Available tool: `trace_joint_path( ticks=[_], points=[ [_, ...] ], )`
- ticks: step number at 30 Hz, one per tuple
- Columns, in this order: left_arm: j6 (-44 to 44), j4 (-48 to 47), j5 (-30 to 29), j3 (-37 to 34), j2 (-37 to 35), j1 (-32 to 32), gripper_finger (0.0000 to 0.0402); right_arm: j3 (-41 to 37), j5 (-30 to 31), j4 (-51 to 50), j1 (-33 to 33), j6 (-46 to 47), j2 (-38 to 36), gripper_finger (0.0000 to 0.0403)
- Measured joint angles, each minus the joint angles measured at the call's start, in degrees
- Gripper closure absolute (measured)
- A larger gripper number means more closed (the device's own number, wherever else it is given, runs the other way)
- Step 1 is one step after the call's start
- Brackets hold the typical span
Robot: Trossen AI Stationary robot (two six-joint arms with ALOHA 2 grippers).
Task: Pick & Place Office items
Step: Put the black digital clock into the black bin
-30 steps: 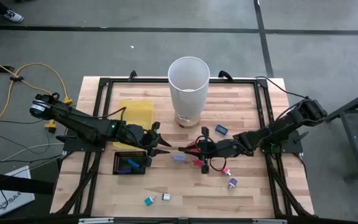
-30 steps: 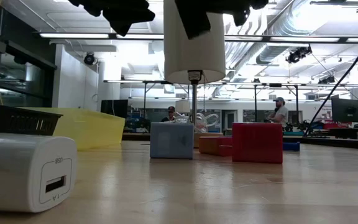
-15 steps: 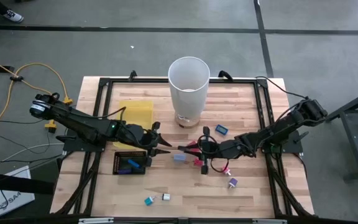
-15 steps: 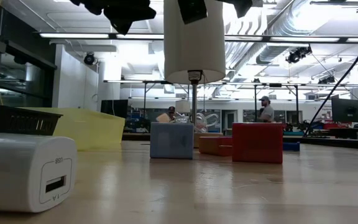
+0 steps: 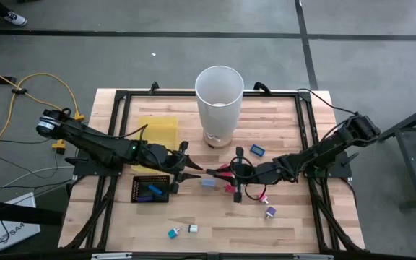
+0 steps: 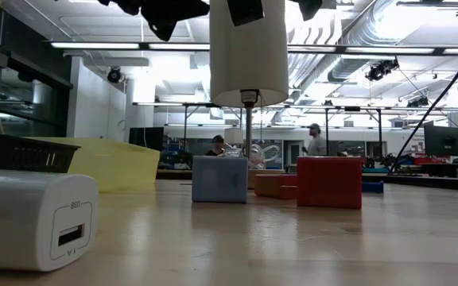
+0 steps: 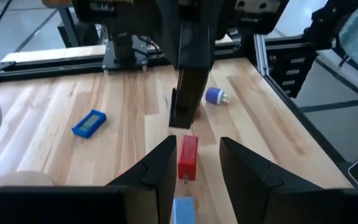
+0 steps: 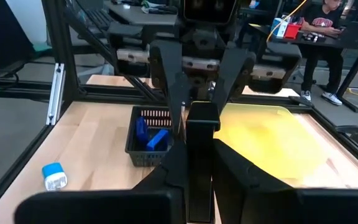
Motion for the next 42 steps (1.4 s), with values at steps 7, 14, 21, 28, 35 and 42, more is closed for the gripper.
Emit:
trace_joint_path(
  ticks=[7, 14, 21, 28, 35, 42],
  points=[
    [1.0, 4.9, 0.0, 0.0, 1.1, 0.3, 0.0284, 0.0, 0.0, 1.9, 0.0, -0.1, 0.0, 0.0366],
    [1.6, 6.0, 0.0, 0.0, 1.2, 0.3, 0.0284, 0.0, 0.0, 3.2, -0.2, -1.1, 0.0, 0.0367],
    [1.6, 6.6, 0.1, 0.0, 1.2, 1.2, 0.0284, 0.0, -0.3, 5.7, -0.7, -2.4, 0.0, 0.0368],
    [1.6, 6.8, 0.0, 0.0, 1.2, 2.6, 0.0284, 0.0, -1.7, 7.1, -2.0, -3.6, 0.0, 0.0368],
    [2.1, 8.3, 0.1, 0.0, 1.2, 3.0, 0.0284, 0.0, -3.3, 8.4, -3.6, -3.8, 0.0, 0.0367],
    [2.6, 11.1, -0.1, 0.0, 1.1, 3.0, 0.0284, 0.0, -4.0, 8.7, -4.6, -4.8, 0.0, 0.0367]
  ],
)
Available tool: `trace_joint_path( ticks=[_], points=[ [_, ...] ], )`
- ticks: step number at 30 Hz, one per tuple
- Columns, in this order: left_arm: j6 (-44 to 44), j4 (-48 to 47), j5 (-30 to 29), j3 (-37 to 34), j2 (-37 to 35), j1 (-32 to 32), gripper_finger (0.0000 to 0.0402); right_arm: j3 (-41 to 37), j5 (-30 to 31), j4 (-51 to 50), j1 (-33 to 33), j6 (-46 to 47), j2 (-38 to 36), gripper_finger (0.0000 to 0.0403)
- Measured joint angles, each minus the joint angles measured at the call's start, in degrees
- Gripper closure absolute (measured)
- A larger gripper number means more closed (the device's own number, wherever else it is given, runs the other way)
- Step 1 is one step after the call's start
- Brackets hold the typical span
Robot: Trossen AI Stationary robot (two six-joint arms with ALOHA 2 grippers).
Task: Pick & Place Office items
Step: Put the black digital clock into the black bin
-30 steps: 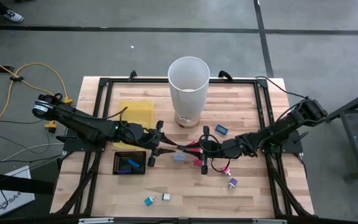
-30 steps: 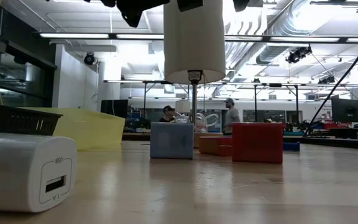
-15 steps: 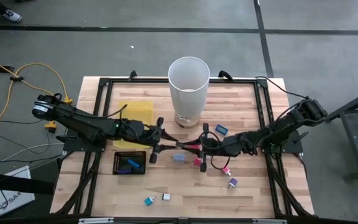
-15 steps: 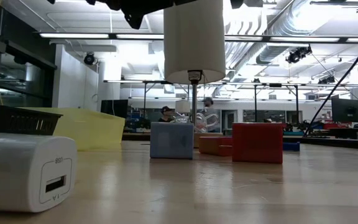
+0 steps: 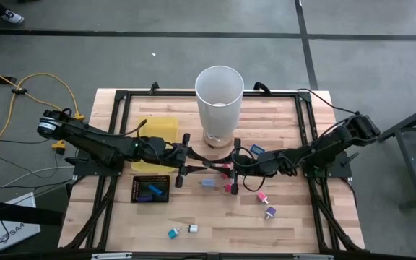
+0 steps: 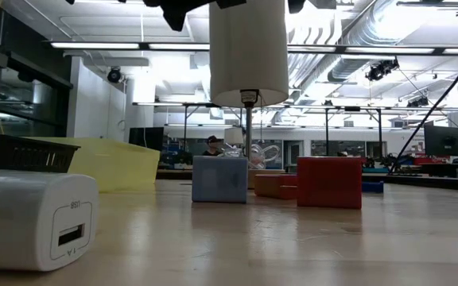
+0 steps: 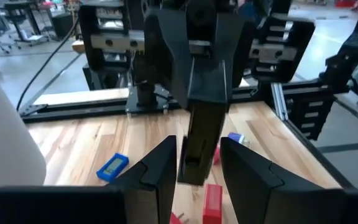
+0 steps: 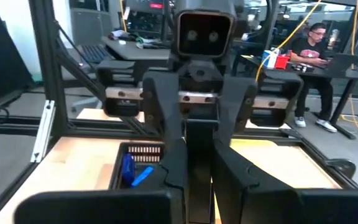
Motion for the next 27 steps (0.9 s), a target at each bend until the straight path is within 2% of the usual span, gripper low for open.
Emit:
trace_joint_path(
  ticks=[19, 27],
  points=[
    [-0.9, 0.9, 0.1, 0.0, 0.0, 0.0, 0.0284, 0.0, -0.9, 2.2, -0.1, -1.5, 0.0, 0.0367],
    [-2.6, 0.9, 0.3, 0.0, 0.0, 0.0, 0.0321, 0.0, -0.9, 2.1, -0.1, -1.5, 0.0, 0.0367]
  ],
)
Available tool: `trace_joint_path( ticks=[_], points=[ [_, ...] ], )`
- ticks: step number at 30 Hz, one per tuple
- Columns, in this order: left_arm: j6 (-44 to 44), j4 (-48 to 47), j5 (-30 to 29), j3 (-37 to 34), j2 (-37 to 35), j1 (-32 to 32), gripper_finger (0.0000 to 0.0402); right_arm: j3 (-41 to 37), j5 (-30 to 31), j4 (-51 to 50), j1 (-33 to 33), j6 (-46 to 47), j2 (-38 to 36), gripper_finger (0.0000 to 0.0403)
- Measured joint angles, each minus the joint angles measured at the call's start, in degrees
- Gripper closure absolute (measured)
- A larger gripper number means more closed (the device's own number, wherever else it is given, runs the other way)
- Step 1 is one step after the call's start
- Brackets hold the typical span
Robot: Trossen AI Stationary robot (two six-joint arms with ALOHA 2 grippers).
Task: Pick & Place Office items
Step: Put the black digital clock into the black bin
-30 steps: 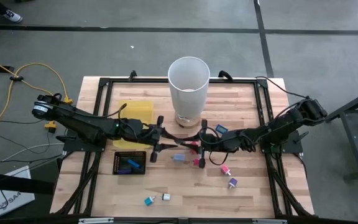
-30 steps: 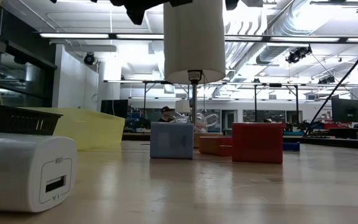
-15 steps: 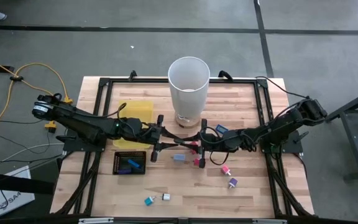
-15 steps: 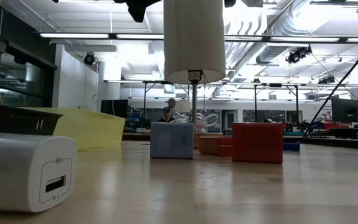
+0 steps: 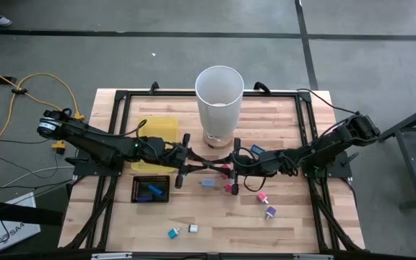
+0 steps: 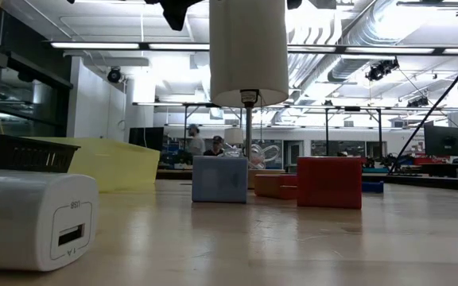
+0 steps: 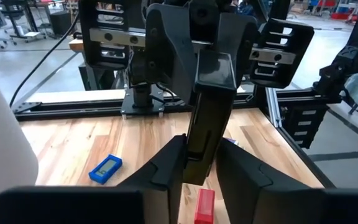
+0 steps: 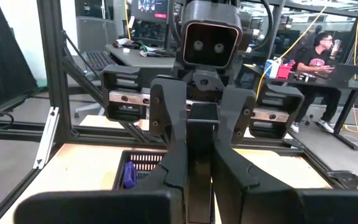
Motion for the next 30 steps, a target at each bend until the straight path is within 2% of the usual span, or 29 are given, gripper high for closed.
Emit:
trace_joint_path(
  ticks=[6, 21, 30],
  points=[
    [0.4, 0.0, 1.6, 0.0, 0.0, 0.0, 0.0351, 0.0, -0.2, 0.0, 0.0, 0.3, 0.0, 0.0366],
    [0.7, 0.0, 2.1, 0.0, 0.0, 0.0, 0.0353, 0.0, -1.1, 0.1, 0.0, 0.6, 0.0, 0.0366],
    [0.2, 0.0, 2.1, 0.0, 0.0, 0.0, 0.0353, 0.0, -1.1, 0.0, 0.0, 1.5, 0.0, 0.0319]
  ],
)
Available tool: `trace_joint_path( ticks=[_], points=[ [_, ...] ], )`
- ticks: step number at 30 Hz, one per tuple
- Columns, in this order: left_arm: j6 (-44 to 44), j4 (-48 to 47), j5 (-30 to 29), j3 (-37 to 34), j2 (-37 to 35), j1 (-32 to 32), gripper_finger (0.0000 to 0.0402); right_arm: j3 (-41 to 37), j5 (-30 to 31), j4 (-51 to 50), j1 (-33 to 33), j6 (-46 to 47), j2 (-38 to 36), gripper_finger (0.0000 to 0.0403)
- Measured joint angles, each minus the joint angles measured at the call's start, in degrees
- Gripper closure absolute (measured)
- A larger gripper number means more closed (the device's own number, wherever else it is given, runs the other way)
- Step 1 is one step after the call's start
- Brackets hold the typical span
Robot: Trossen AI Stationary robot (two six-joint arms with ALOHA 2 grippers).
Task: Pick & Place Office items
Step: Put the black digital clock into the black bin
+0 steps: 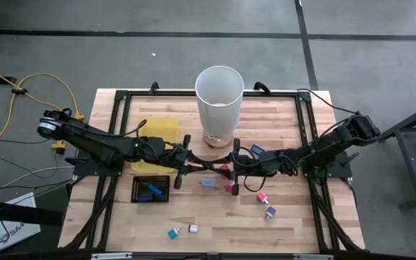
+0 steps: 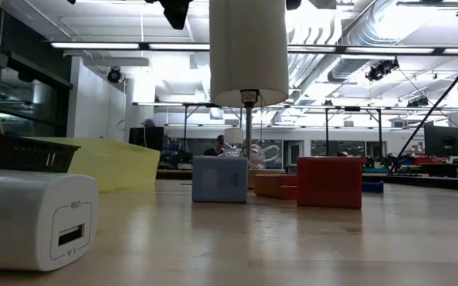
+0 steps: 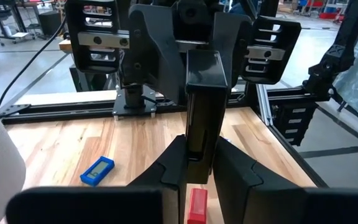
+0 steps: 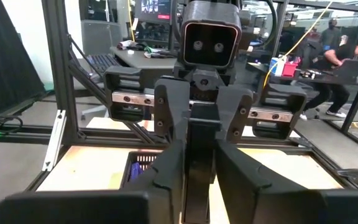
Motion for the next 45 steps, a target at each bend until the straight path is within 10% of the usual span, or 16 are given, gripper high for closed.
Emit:
trace_joint_path(
  ticks=[13, 45],
  points=[
    [-1.7, -1.9, 0.0, 0.0, 0.0, 0.0, 0.0354, 0.0, -0.2, -4.5, 0.6, 0.2, -0.4, 0.0262],
    [-11.6, -20.7, 2.9, 0.0, -1.0, -2.8, 0.0354, 0.0, -3.6, -24.5, 3.5, 10.8, -0.5, 0.0263]
  ],
)
